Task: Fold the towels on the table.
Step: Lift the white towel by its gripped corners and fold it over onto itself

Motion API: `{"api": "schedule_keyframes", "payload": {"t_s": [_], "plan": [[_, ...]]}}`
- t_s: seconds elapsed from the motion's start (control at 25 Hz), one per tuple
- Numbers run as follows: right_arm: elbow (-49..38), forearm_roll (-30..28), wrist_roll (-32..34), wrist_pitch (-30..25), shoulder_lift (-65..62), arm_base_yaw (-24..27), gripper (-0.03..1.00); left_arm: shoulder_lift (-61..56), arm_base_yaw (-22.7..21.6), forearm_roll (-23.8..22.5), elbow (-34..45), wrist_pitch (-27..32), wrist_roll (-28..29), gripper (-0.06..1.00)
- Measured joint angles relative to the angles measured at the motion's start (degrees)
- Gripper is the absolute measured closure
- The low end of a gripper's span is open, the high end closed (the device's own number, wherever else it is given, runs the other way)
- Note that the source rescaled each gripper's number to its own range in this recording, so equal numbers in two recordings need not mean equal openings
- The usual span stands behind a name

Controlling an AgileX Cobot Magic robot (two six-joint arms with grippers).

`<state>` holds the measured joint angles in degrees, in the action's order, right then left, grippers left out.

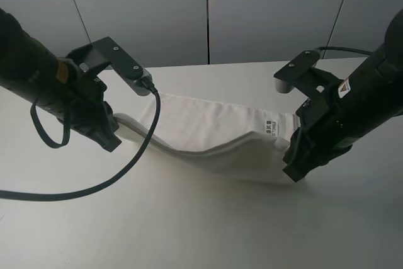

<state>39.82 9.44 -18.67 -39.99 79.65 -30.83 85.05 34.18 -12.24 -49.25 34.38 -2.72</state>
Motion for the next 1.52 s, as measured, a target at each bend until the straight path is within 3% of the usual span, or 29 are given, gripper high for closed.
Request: {"api": "schedule_keyframes", "payload": {"t_s": [0.16,0.32,0.56,1.16,1.32,1.52], "plan": [[0.0,-6.2,9.5,2.9,0.0,0.0,0.97,0.0,0.0,-7.5,0.0,-3.7,8.7,0.93],[0.0,-12.8,17.5,6.1,0.0,0.0,0.97,0.0,0.0,-11.5,0.0,-7.0,10.9,0.93],[0.0,-19.4,24.3,9.3,0.0,0.0,0.97,2.4,0.0,-16.2,0.0,-10.4,14.4,0.93],[0.0,-43.5,48.2,14.2,3.6,0.0,0.97,9.6,-1.0,-42.6,0.0,-18.8,40.5,0.92],[0.0,-51.0,57.0,17.1,6.3,0.0,0.97,11.1,-4.2,-44.2,0.0,-23.2,45.0,0.91],[0.0,-64.6,69.4,19.8,8.9,0.0,0.97,12.0,-8.5,-44.4,0.0,-30.2,46.5,0.88]]}}
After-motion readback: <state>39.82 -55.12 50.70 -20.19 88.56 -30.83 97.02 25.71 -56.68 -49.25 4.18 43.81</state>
